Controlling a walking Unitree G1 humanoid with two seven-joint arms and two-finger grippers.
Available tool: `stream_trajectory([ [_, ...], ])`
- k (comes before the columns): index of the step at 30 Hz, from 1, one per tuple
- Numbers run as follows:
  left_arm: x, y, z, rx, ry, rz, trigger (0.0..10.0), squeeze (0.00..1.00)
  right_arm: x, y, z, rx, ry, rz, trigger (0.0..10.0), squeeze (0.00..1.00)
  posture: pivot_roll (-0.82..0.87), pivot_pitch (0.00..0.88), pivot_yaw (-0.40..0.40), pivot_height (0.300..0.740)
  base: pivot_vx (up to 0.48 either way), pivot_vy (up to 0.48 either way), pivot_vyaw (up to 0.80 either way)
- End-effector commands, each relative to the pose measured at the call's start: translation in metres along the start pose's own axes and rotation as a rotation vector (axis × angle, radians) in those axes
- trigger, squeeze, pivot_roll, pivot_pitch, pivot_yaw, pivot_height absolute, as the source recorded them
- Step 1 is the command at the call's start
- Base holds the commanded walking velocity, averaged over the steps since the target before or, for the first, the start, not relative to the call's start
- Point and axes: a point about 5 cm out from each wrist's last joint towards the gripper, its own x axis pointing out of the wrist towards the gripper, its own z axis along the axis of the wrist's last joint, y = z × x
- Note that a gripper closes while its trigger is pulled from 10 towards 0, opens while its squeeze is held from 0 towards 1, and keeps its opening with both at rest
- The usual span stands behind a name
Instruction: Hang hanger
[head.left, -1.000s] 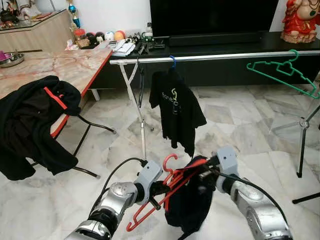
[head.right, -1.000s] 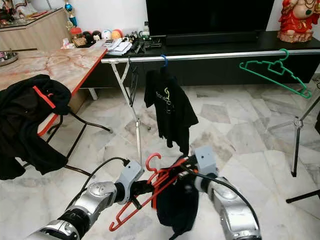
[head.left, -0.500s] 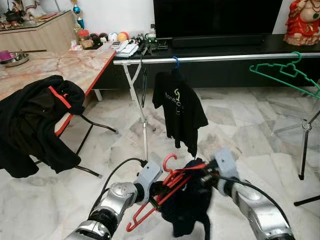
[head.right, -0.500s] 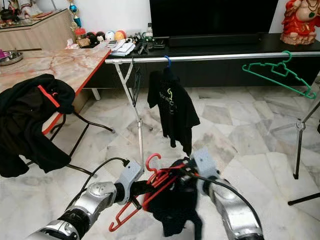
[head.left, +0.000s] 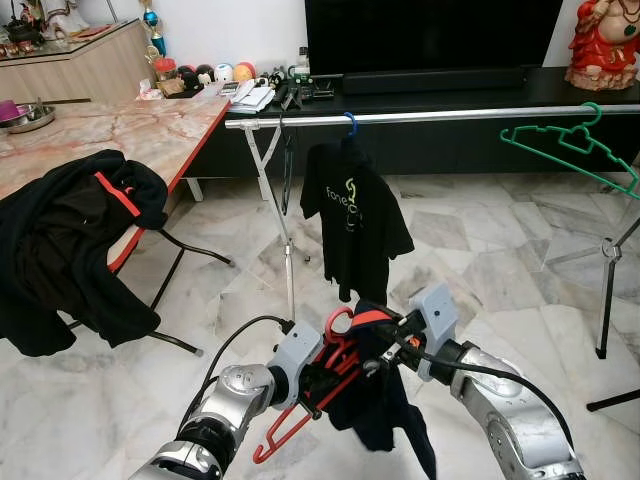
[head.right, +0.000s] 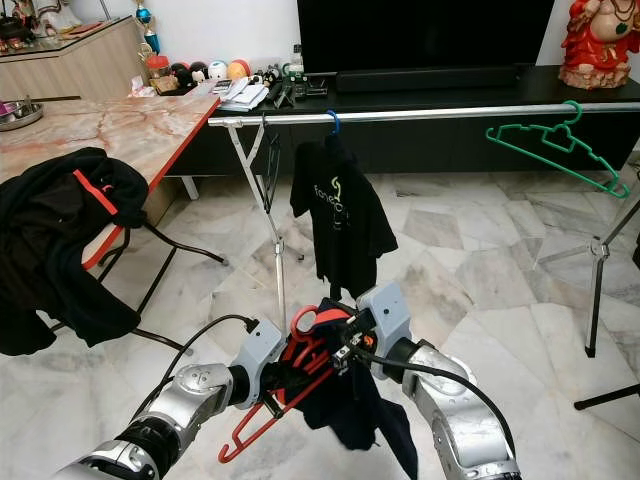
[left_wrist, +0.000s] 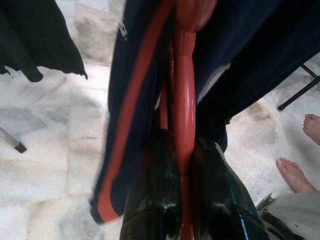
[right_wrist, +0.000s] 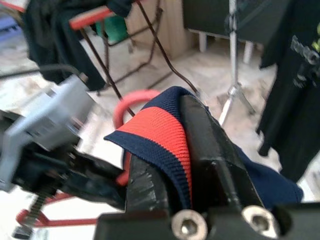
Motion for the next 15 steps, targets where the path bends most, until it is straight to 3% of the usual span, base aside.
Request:
stream_trajectory([
  [1, -0.002, 0.003, -0.001, -0.013, -0.009, 0.019, 10.0, 0.0, -0.001, -0.004, -0.006, 0.003, 0.039, -0.038, 10.0, 0.0, 0.0, 0.065, 0.076, 0.74, 0.0, 0.0, 0.0],
  [10, -0.002, 0.006, 0.013, -0.145, -0.127, 0.016, 10.0, 0.0, -0.003, -0.004, -0.017, -0.034, 0.117, -0.042, 10.0, 0.0, 0.0, 0.068, 0.073, 0.74, 0.0, 0.0, 0.0],
  [13, -0.003, 0.009, 0.014, -0.147, -0.13, 0.019, 10.0, 0.0, -0.003, -0.002, -0.017, -0.026, 0.109, -0.03, 10.0, 0.0, 0.0, 0.069, 0.072, 0.74, 0.0, 0.0, 0.0],
  [14, -0.004, 0.009, 0.014, -0.146, -0.13, 0.02, 10.0, 0.0, -0.003, -0.002, -0.016, -0.023, 0.108, -0.026, 10.0, 0.06, -0.01, 0.069, 0.071, 0.74, 0.0, 0.0, 0.0],
  [15, -0.004, 0.009, 0.014, -0.149, -0.13, 0.023, 10.0, 0.0, -0.003, 0.0, -0.015, -0.018, 0.1, -0.012, 10.0, 1.0, -0.01, 0.069, 0.071, 0.74, 0.0, 0.0, 0.0],
])
